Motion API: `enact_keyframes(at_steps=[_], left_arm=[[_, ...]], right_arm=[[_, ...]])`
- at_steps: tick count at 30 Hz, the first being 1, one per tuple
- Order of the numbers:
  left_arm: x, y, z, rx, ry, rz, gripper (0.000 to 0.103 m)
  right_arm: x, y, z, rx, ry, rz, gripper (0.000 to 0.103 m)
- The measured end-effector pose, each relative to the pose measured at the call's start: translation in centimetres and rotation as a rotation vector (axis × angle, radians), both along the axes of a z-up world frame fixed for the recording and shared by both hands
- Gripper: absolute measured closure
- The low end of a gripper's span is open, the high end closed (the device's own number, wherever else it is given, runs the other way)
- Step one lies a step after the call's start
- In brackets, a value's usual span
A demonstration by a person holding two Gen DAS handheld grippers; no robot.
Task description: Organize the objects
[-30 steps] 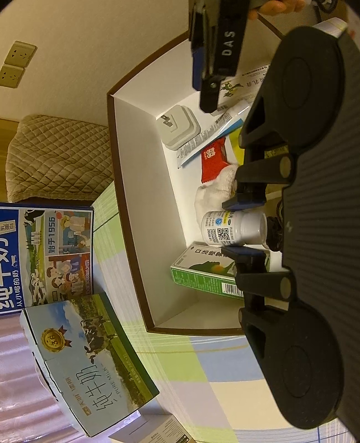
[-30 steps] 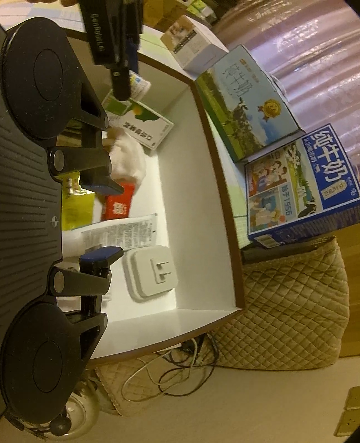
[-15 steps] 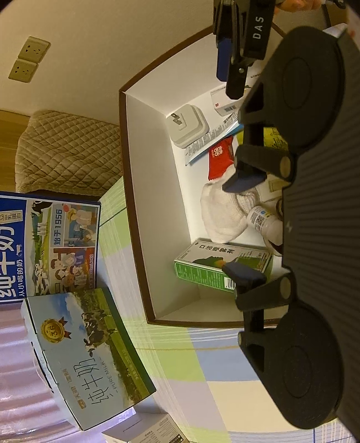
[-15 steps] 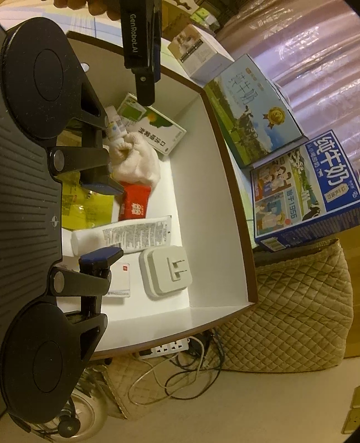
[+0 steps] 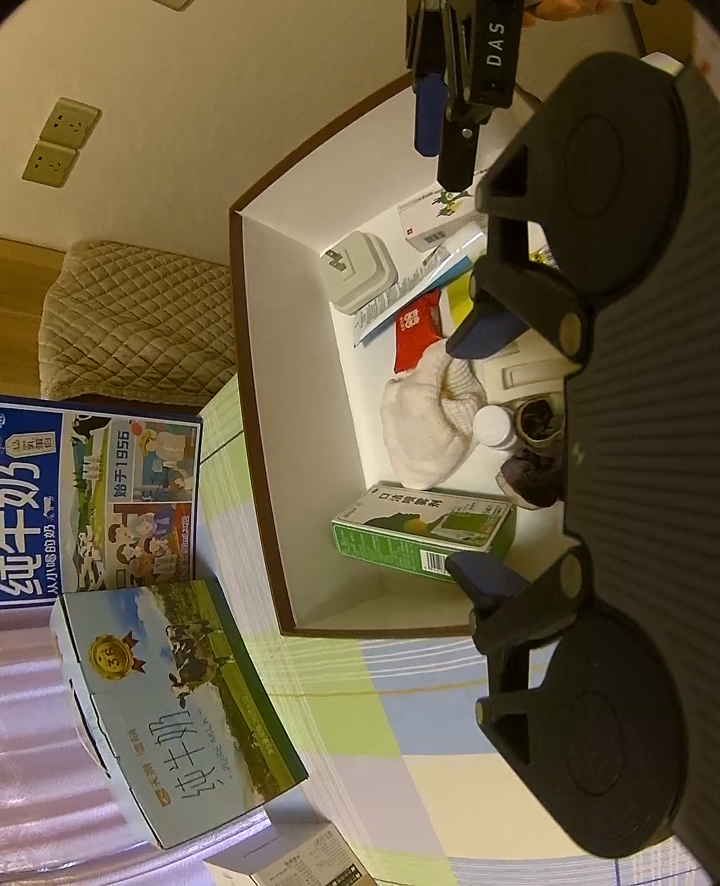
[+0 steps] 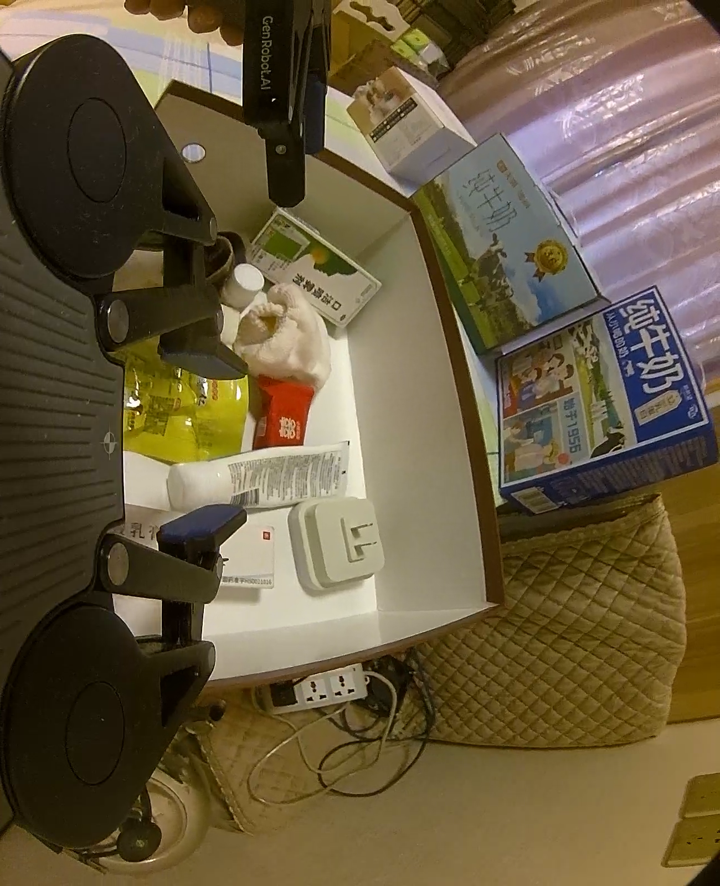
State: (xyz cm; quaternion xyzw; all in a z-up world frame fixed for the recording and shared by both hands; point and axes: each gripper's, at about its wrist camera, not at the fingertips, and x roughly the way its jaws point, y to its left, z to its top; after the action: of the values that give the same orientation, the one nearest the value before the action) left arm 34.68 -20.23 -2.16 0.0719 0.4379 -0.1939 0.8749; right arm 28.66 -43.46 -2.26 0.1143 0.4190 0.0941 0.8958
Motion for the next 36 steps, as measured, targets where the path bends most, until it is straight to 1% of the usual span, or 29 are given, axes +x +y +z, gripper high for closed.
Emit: enact_keyframes(at_steps=[2, 4, 8, 10, 15, 20, 25, 27, 30, 34, 36], left_arm=[[-0.5, 0.3, 0.4, -0.015, -0.005, -0.002, 0.025], [-1.1, 0.6, 0.8, -0.023, -0.007, 0.001, 0.018], [-2.3, 1.2, 1.9, -0.046, -0.022, 0.002, 0.016], [-3.1, 1.6, 2.5, -0.052, -0.04, 0.009, 0.01], [-5.4, 2.9, 4.1, -0.065, -0.1, 0.014, 0.003], [-7.9, 4.2, 5.2, -0.065, -0.146, 0.011, 0.002], [-10.3, 5.8, 5.9, -0.098, -0.152, 0.027, 0.001], [-11.4, 6.5, 6.1, -0.106, -0.157, 0.037, 0.001], [-12.7, 7.6, 6.2, -0.098, -0.157, 0.049, 0.001], [-14.4, 9.4, 6.2, -0.083, -0.141, 0.079, 0.001], [-15.3, 10.5, 6.2, -0.072, -0.146, 0.103, 0.001]], right_arm=[[-0.5, 0.1, 0.3, -0.001, -0.007, 0.005, 0.053], [-1.0, 0.2, 0.6, 0.001, -0.017, 0.005, 0.049], [-2.3, 0.3, 1.2, 0.008, -0.038, -0.004, 0.043], [-3.0, 0.5, 1.5, 0.004, -0.053, -0.014, 0.038], [-5.0, 0.8, 2.5, -0.012, -0.109, -0.029, 0.028], [-7.4, 1.9, 3.6, -0.02, -0.163, -0.029, 0.024], [-9.6, 3.4, 4.5, -0.027, -0.19, -0.022, 0.02], [-10.5, 4.1, 4.7, -0.034, -0.195, -0.022, 0.019], [-11.7, 5.2, 4.9, -0.041, -0.194, -0.031, 0.018], [-13.1, 6.4, 5.0, -0.025, -0.188, -0.029, 0.017], [-13.8, 7.1, 5.1, -0.017, -0.183, -0.025, 0.017]])
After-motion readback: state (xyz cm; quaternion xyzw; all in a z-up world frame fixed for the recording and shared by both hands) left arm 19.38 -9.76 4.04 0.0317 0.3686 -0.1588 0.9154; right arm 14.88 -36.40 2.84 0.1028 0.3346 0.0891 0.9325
